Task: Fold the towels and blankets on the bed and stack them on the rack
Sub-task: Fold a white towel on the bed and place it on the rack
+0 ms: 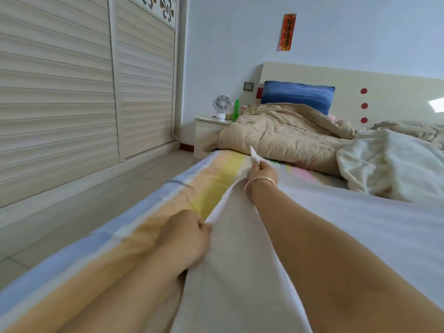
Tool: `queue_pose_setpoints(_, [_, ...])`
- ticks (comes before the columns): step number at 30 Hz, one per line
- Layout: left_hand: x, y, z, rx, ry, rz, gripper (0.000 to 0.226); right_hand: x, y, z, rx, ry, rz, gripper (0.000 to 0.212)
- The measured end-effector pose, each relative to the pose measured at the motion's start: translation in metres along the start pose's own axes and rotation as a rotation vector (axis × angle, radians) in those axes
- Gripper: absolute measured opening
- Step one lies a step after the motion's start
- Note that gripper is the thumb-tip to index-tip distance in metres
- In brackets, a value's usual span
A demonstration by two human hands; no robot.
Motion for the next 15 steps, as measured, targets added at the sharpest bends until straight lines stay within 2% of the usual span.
queue_pose_setpoints(3, [-0.005,0.006,-0.006,0.064,-0.010,-0.003,0.043,-0.005,0.028,0.017,0.015,-0.028,-0.061,0.032])
queue_pose_setpoints(5, [-0.007,0.007,-0.008,0.076,-0.010,0.014,0.043,-0.010,0.040,0.017,-0.022,-0.077,-0.180,0.041])
queue_pose_setpoints(7, [-0.007,0.008,-0.009,0.080,-0.005,0.032,0.041,-0.010,0.052,0.013,0.167,-0.161,-0.309,0.056])
queue_pose_setpoints(9, [-0.007,0.010,-0.011,0.089,-0.007,0.048,0.037,-0.010,0.060,0.015,0.392,-0.221,-0.325,0.063])
queue_pose_setpoints(10, [-0.008,0.011,-0.012,0.094,-0.007,0.054,0.036,-0.013,0.062,0.017,0.411,-0.224,-0.320,0.066])
queue_pose_setpoints(11, [-0.009,0.013,-0.013,0.099,-0.001,0.065,0.036,-0.012,0.062,0.017,0.372,-0.222,-0.311,0.069])
queue_pose_setpoints(13, [-0.011,0.013,-0.017,0.089,0.018,0.100,0.037,-0.005,0.055,0.012,0.148,-0.189,-0.299,0.071])
queue_pose_setpoints(15, [-0.012,0.012,-0.022,0.087,0.026,0.130,0.038,0.005,0.042,0.007,0.040,-0.212,-0.306,0.061])
Point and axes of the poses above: each hand's wrist, its own x-axis away from the middle knuckle, its own y-axis out of the palm, z = x × y, the point moved 3 cm from there along -x, towards the middle knuckle, and after that the axes turned 15 degrees about x, right-handed, at the moved point
